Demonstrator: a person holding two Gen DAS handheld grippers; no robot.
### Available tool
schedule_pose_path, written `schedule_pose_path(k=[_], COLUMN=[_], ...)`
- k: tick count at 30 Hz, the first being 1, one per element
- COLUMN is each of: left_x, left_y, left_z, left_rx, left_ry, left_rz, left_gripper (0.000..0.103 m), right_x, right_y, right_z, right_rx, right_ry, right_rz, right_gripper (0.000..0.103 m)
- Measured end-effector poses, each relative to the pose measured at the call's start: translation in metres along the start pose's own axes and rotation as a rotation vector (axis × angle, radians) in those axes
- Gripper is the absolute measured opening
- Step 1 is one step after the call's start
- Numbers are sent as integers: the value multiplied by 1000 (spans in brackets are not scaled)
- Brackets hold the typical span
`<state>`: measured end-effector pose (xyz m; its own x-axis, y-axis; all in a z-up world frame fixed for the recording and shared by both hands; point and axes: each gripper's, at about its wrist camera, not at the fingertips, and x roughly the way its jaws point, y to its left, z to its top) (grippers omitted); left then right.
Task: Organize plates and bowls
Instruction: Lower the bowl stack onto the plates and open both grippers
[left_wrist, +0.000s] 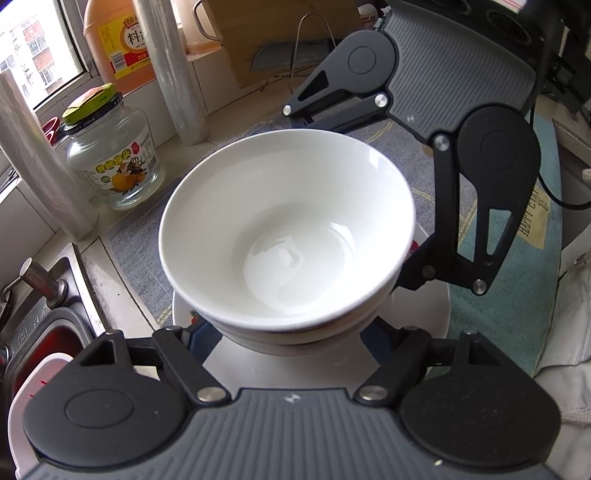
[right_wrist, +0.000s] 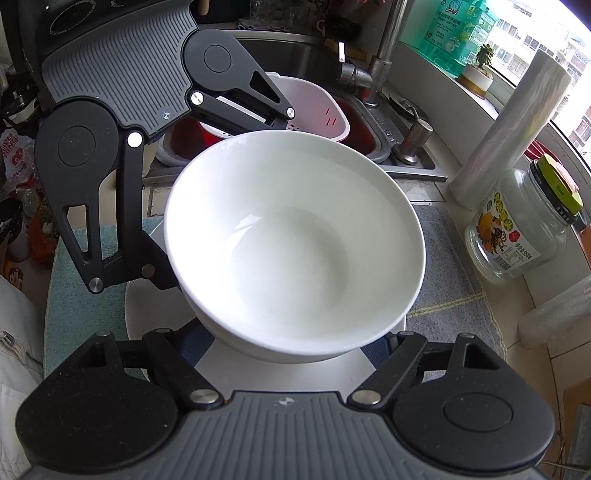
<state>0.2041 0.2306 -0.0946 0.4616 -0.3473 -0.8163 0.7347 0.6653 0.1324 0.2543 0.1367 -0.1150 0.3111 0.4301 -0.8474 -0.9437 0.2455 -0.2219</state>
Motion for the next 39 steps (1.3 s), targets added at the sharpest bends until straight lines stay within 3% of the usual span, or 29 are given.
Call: schedule_pose_path(k=[3, 6, 12, 20, 25, 28, 30, 35, 39], left_x=[0, 0, -7, -20, -33, -44, -51, -65, -83], left_y=[4, 1, 2, -6, -24, -41, -51, -77, -107], left_z=[-1, -2, -6, -20, -24, -20, -17, -17, -14], left_rx=[-22, -14, -68, -244, -358, -442, -531, -779, -823], left_ry=[-6, -23, -63, -89, -110, -130, -110, -34, -9], left_rz=[-5, 26, 62, 153, 241, 339, 390, 431, 491], left_gripper=[81, 86, 97, 100, 100, 100, 100, 100, 100], right_x=[0, -5, -7, -17, -27, -37, -46, -70, -93], right_y=[-2, -4, 0, 10, 16, 23, 31, 55, 76], right_z=[0, -2, -8, -24, -34, -41, -48, -68, -78], right_rx=[18, 38, 58, 173, 342, 481, 574, 805, 887], right_ry=[-3, -41, -26, -11, 14, 16, 14, 30, 14], right_rz=[-7, -23, -41, -79, -176, -245, -302, -385, -424], right_gripper=[89, 103, 103, 103, 103, 103, 103, 103, 103])
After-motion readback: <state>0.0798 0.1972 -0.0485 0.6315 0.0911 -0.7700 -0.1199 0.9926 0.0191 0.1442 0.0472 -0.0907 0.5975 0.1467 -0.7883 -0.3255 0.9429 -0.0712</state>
